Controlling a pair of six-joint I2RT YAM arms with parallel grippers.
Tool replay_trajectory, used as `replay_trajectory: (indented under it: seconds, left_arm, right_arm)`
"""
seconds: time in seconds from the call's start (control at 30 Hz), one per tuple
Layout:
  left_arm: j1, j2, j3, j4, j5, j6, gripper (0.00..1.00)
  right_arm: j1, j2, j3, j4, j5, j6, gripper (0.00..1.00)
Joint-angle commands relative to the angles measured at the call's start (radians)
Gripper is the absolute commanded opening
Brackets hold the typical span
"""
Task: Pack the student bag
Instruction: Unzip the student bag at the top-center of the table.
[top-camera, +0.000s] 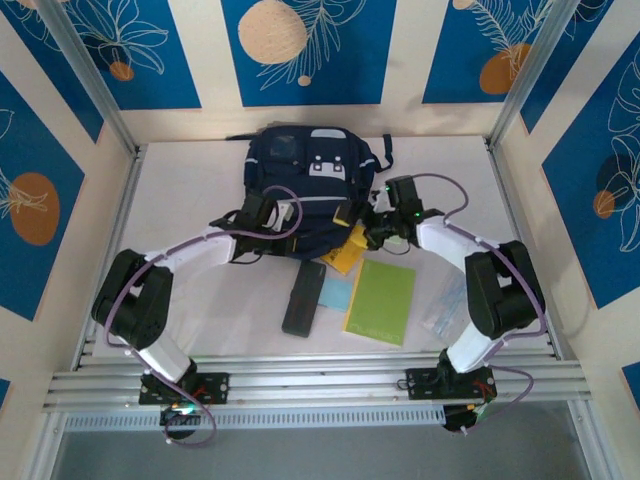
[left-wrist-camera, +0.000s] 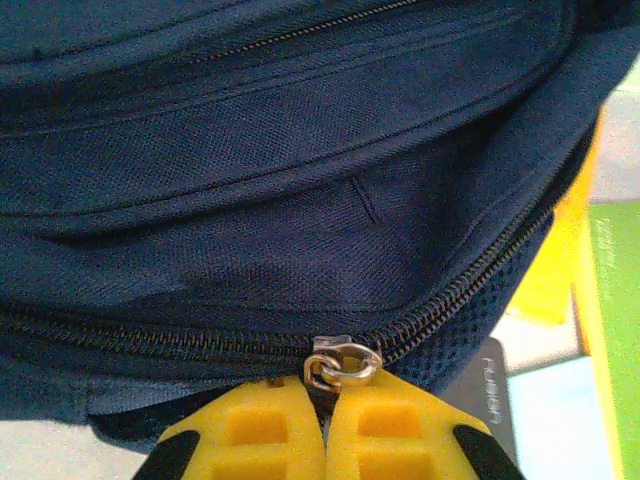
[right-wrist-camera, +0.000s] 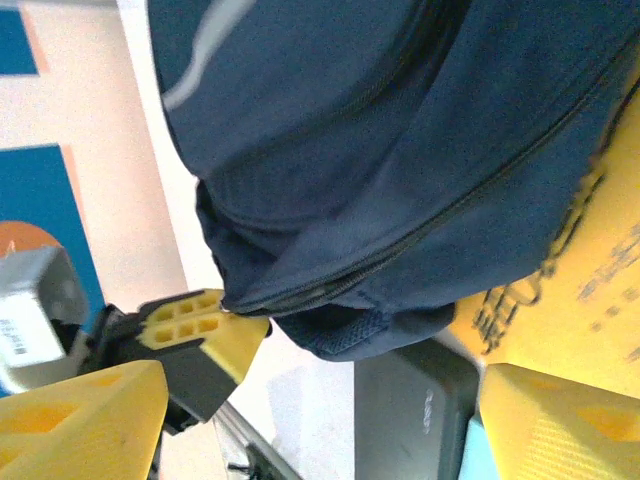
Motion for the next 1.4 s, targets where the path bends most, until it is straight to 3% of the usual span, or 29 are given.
replay_trajectory:
  seconds: [0.0,0.17,0.27,0.3,0.4,0.47,0.63,0.77,0.97,1.23,1.37]
  left_arm:
    - [-0.04,-0.048,-0.007,-0.034,0.061,-0.037,0.0]
    - [-0.06,-0.051,-0.029,-0.038,0.063,-0.047,0.0]
    - [-0.07,-0.055,-0.037,-0.044,0.059,-0.046,0.0]
    - [-0.072,-0.056,-0.038,-0.045,0.056,-0.043,0.0]
    - [-0.076,-0.059,-0.04,-0.058,0.037,-0.026,0.0]
    - [-0.075,-0.061,-0.04,-0.076,-0.006,-0.009,0.0]
    - [-0.053,-0.069,-0.048,-0.15,-0.192,0.031,0.0]
    - [-0.011,-0.067,-0.077,-0.172,-0.237,0.051,0.0]
    - [0.038,-0.128,-0.118,-0.199,-0.306,0.069,0.0]
    - [0.096,-0.197,-0.147,-0.236,-0.348,0.076,0.0]
    - [0.089,-0.238,-0.187,-0.228,-0.247,0.049,0.0]
  right_arm:
    - [0.063,0.038,-0.015,0.089,0.053,0.145,0.82]
    - [0.087,0.137,0.001,0.224,0.129,0.268,0.81]
    - [0.082,0.184,0.043,0.21,0.165,0.285,0.73]
    - [0.088,0.193,0.061,0.176,0.19,0.269,0.64]
    - [0.099,0.198,0.067,0.129,0.241,0.236,0.17]
    - [0.091,0.191,0.056,0.122,0.237,0.212,0.0]
    - [0.077,0.124,0.078,0.038,0.137,-0.007,0.0]
    - [0.081,0.083,0.18,-0.224,0.0,-0.303,0.0]
    - [0.042,0.023,0.23,-0.469,-0.039,-0.556,0.0]
    - [-0.032,0.035,0.283,-0.621,0.035,-0.754,0.0]
    - [-0.072,0.046,0.291,-0.571,-0.021,-0.737,0.0]
